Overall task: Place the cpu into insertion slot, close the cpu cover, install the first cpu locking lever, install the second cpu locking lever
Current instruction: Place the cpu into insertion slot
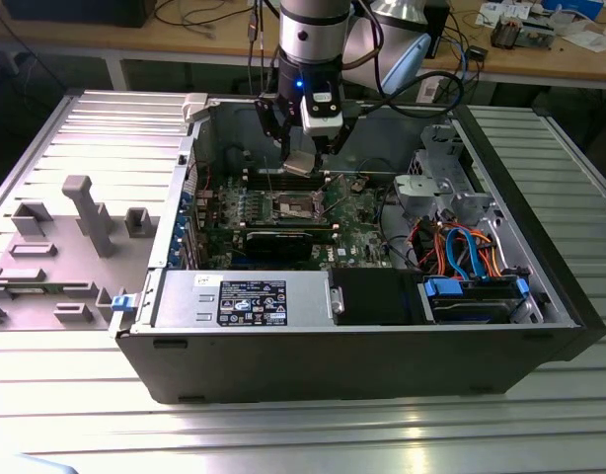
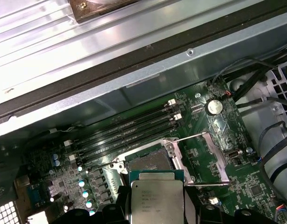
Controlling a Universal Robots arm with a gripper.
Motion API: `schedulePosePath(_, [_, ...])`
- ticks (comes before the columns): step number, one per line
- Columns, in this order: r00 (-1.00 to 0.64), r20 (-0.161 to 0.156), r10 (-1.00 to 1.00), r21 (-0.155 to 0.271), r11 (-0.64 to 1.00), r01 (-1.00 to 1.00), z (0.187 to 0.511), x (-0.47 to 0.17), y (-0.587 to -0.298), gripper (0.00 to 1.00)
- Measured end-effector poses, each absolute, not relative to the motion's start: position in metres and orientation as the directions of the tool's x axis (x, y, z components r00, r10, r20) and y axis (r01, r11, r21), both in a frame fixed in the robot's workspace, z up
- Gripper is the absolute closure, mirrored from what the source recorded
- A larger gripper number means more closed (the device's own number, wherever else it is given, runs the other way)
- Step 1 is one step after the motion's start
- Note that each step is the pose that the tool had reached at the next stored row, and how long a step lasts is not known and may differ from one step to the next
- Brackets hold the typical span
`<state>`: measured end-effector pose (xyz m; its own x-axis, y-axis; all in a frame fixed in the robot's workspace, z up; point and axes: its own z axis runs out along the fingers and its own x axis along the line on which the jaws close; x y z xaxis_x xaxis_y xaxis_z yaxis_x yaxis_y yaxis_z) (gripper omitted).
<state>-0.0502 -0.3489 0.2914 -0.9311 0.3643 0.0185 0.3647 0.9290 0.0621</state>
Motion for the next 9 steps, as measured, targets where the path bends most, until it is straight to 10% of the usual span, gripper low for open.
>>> schedulePosePath(9, [-0.929,0.019,0.369,0.062,0.927,0.370,0.2911,-0.0502,-0.3489,0.45])
